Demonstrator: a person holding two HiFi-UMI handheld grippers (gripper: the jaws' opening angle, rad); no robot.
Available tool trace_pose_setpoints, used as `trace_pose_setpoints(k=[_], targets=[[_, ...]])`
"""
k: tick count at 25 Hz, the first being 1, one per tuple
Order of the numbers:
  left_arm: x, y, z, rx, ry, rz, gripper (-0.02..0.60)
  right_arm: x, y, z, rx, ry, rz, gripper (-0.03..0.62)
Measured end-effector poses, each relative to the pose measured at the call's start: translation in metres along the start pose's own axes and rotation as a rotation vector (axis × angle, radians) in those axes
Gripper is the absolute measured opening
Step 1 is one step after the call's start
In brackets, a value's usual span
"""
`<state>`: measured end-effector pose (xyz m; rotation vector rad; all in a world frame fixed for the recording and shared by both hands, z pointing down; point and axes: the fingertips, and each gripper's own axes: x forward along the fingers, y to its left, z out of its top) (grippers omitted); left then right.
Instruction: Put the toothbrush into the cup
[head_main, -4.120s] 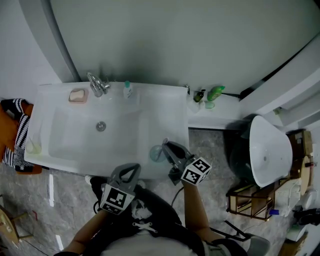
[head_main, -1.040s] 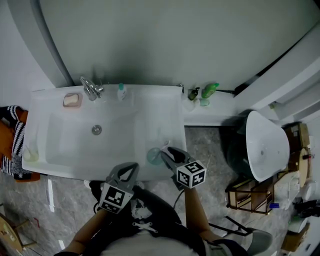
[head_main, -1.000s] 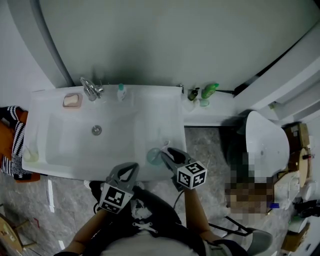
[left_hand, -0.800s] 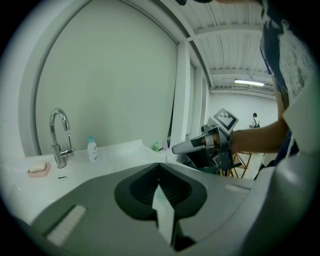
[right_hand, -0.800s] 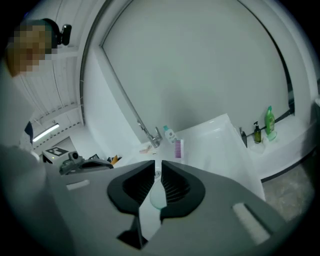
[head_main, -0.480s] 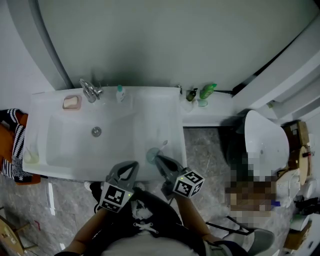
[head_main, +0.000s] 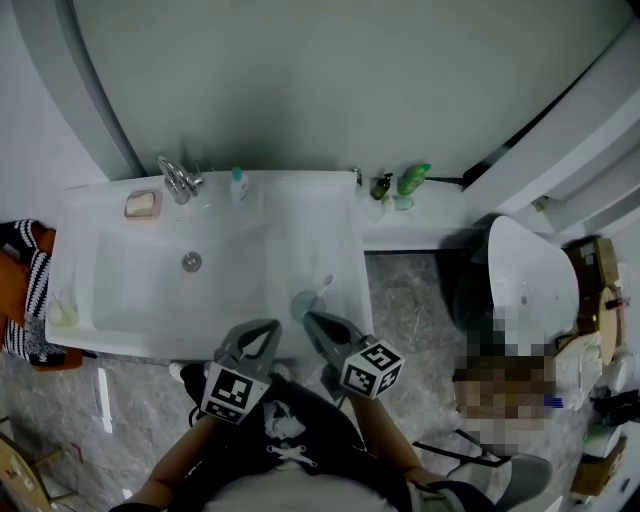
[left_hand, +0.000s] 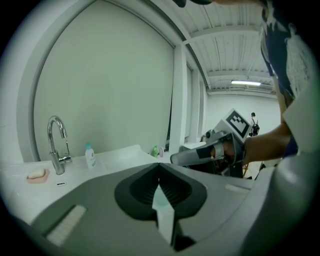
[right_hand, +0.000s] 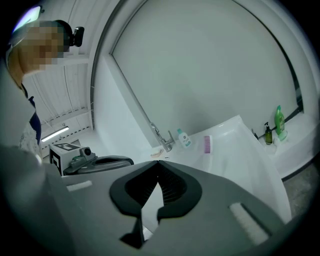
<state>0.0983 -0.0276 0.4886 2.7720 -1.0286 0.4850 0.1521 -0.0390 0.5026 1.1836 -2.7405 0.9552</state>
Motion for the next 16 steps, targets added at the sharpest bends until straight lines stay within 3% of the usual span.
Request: trace_pose_setpoints(k=[16], targets=[[-0.0067, -0.0092, -0.0037, 0.0, 0.01, 0.001, 0.0, -0.0055, 0.0063, -0.0051, -0.037, 0.02, 0.012, 0.0]])
